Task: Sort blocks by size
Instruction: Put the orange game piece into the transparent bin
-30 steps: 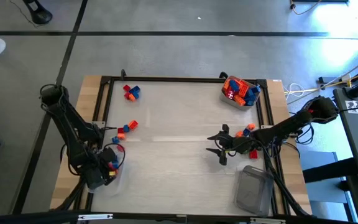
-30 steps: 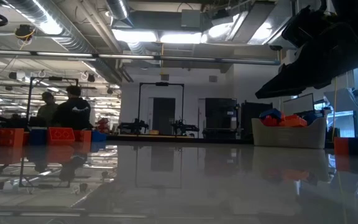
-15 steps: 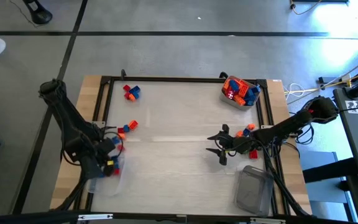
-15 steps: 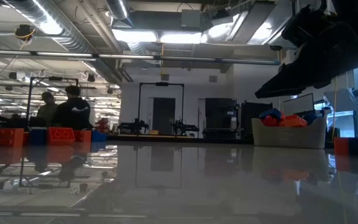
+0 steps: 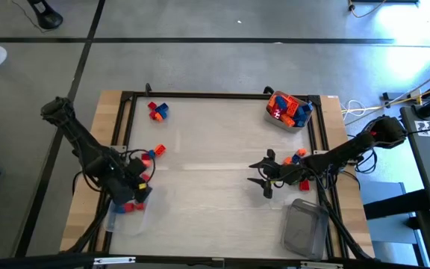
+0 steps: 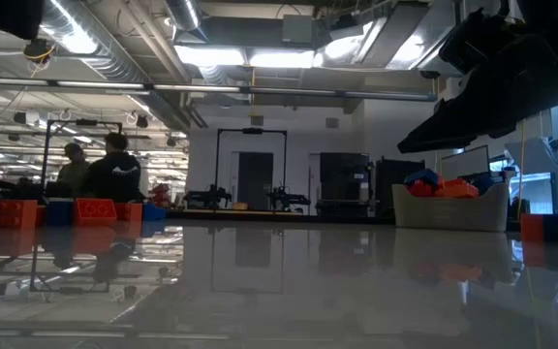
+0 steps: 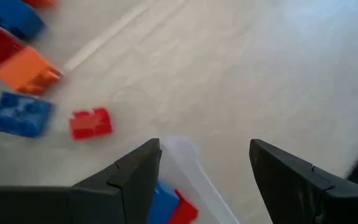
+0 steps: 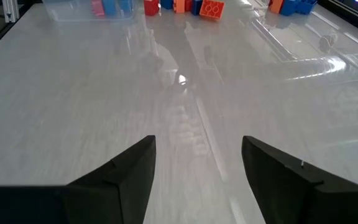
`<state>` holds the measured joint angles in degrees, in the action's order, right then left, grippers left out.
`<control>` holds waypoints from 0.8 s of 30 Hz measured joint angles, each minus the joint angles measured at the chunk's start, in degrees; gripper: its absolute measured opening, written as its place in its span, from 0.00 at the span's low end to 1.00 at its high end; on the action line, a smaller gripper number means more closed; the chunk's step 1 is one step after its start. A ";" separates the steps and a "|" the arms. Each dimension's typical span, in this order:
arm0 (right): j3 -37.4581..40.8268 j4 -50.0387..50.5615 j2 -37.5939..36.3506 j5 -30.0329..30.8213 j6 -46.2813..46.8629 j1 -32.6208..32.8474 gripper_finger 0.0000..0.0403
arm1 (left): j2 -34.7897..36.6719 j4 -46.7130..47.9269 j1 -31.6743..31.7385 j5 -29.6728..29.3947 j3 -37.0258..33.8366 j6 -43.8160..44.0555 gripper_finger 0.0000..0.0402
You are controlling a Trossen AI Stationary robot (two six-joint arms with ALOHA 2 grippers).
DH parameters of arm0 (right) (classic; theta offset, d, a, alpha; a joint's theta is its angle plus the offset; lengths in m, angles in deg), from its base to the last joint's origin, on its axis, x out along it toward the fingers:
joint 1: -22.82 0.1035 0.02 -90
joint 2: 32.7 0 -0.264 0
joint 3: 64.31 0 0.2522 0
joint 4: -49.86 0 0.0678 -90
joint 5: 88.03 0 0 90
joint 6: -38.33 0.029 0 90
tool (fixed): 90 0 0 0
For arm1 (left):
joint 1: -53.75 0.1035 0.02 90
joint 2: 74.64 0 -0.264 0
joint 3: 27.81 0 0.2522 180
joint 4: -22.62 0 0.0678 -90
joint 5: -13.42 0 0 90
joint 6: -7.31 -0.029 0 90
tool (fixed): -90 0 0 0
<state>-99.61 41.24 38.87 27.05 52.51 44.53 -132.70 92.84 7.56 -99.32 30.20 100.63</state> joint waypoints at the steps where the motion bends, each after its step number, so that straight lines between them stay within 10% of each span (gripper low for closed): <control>1: 0.00 -0.01 0.01 0.00 -0.05 0.02 0.59 | 0.00 0.58 1.00 -0.01 0.00 -0.64 0.59; 24: 0.00 0.23 0.01 -0.02 -0.48 0.02 0.59 | -0.10 7.29 21.25 -2.78 -7.23 -0.91 0.59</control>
<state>-99.61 41.47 38.88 27.03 52.02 44.55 -132.80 100.13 28.81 -102.10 22.97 99.72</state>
